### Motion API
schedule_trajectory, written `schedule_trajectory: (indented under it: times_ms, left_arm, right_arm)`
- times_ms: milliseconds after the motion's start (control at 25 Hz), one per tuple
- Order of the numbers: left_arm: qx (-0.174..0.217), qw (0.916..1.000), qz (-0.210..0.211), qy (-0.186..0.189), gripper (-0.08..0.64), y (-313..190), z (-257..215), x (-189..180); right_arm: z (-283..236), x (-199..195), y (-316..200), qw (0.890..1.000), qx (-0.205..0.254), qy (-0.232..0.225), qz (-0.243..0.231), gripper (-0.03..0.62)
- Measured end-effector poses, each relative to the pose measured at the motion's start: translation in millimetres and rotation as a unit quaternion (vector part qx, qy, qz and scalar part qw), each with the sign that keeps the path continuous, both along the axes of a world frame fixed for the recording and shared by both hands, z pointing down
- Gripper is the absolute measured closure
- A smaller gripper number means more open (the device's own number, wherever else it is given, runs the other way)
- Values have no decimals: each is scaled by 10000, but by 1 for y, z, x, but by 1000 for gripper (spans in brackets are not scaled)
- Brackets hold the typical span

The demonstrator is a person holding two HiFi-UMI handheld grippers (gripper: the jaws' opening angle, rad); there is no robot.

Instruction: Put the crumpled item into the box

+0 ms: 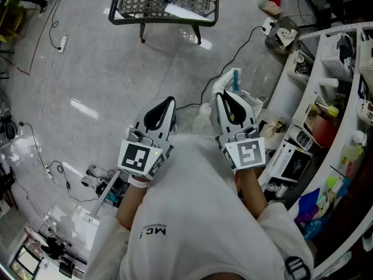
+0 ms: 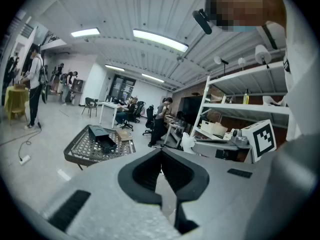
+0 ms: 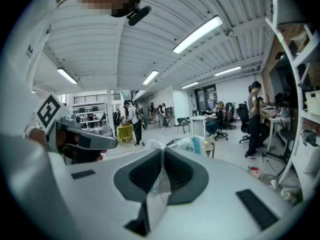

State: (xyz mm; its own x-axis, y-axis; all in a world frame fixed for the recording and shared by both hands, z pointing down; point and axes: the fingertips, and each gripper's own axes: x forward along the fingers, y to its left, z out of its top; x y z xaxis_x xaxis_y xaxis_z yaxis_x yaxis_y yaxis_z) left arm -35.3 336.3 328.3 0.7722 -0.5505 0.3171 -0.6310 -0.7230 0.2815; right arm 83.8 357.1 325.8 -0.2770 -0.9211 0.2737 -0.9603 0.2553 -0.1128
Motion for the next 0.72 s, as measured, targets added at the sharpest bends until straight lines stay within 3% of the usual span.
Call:
schedule_trajectory:
  times_ms: [120,480,720]
  left_arm:
    - [273,9996,-25,-108,538,-9,1,27]
    - [317,9986,-384,-195,538,7,4,90]
    - [408,9969,-625,-243,538,5,0,106]
  right_arm:
    - [-5,18,-13,9996,233,-106,-70,557]
    - [-8,74,1,9969,576,-262,-475,557]
    - [-8,100,0,9951,647,-226,-715,557]
